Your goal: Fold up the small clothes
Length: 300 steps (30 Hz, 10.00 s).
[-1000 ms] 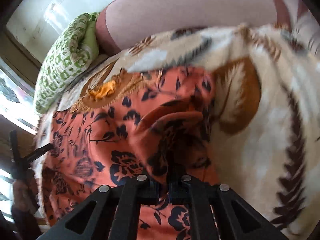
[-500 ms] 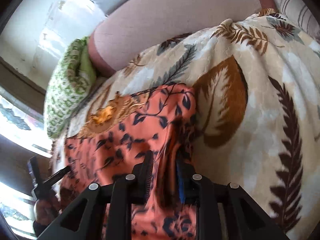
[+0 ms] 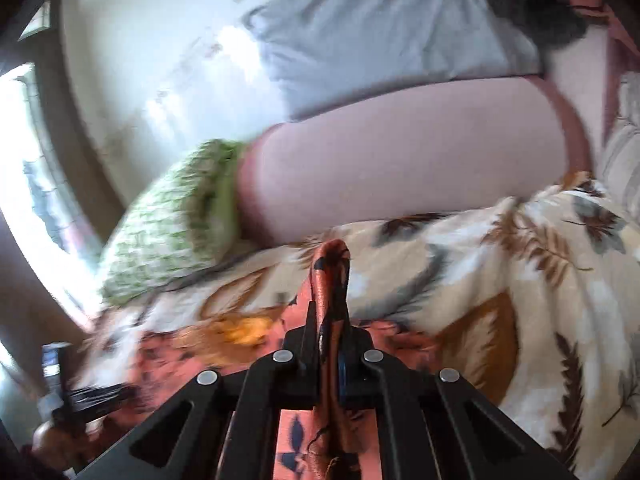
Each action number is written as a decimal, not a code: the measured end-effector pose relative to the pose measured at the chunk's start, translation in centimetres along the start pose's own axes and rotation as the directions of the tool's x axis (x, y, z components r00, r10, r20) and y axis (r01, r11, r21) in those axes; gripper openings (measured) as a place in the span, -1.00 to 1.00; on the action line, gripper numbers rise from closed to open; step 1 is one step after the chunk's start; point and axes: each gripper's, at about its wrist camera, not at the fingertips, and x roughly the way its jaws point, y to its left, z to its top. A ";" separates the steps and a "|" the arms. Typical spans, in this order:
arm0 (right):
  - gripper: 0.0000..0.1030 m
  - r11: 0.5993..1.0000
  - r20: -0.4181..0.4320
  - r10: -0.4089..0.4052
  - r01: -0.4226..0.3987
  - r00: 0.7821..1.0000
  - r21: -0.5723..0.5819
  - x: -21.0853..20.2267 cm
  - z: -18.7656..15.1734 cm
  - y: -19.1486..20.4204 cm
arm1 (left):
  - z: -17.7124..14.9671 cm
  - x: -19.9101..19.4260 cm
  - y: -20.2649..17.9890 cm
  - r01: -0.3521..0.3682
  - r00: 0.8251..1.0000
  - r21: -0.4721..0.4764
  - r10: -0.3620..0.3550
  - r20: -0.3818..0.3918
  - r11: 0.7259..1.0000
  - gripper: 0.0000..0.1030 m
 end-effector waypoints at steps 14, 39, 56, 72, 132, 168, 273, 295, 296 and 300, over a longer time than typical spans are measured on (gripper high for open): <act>-0.73 0.992 -0.103 -0.123 0.121 0.987 -0.020 -1.3 -0.5 0.0 | 0.4 -3.2 2.1 -0.025 0.993 -0.116 0.039 0.114 0.993 -0.66; -0.69 0.969 -0.536 0.179 -0.242 0.825 -0.048 2.2 -3.8 6.9 | -0.5 -1.3 -3.2 0.104 0.995 0.006 -0.104 0.007 0.995 -0.32; -0.66 0.974 -0.654 0.100 -0.207 0.750 -0.089 5.5 -8.3 7.1 | -2.1 -0.8 -9.3 0.280 0.959 0.237 -0.257 -0.122 0.930 -0.28; -0.54 0.990 -0.222 0.096 -0.116 0.970 -0.080 -16.6 -6.5 2.4 | -5.8 -11.6 -2.8 0.255 0.958 0.087 -0.264 0.113 0.963 0.30; 0.40 0.943 -0.551 0.135 0.065 0.823 0.328 -21.0 -24.9 -5.1 | -25.0 -13.4 7.8 0.332 0.910 -0.113 -0.350 -0.222 0.936 -0.71; -0.85 0.928 -0.385 0.131 0.024 0.914 0.372 -25.6 -20.9 -8.1 | -25.3 -14.3 9.2 0.256 0.931 -0.177 -0.292 -0.221 0.950 0.06; -0.03 0.948 -0.187 0.209 -0.152 0.960 0.280 2.4 5.8 -0.1 | 2.9 -6.3 6.4 0.368 0.928 -0.338 -0.323 0.183 0.866 0.30; -0.22 0.997 -0.219 0.041 -0.025 0.975 0.075 12.5 8.2 13.7 | 0.4 -0.7 5.3 0.426 0.892 -0.391 -0.450 0.035 0.816 0.30; -0.21 0.996 -0.237 0.061 -0.043 0.970 0.079 10.8 7.4 12.7 | 0.4 -0.9 5.7 0.414 0.900 -0.402 -0.434 0.045 0.817 0.30; -0.16 0.994 -0.241 0.081 -0.062 0.967 0.086 3.9 3.9 8.3 | 0.3 -2.4 6.9 0.399 0.913 -0.423 -0.396 0.099 0.814 0.30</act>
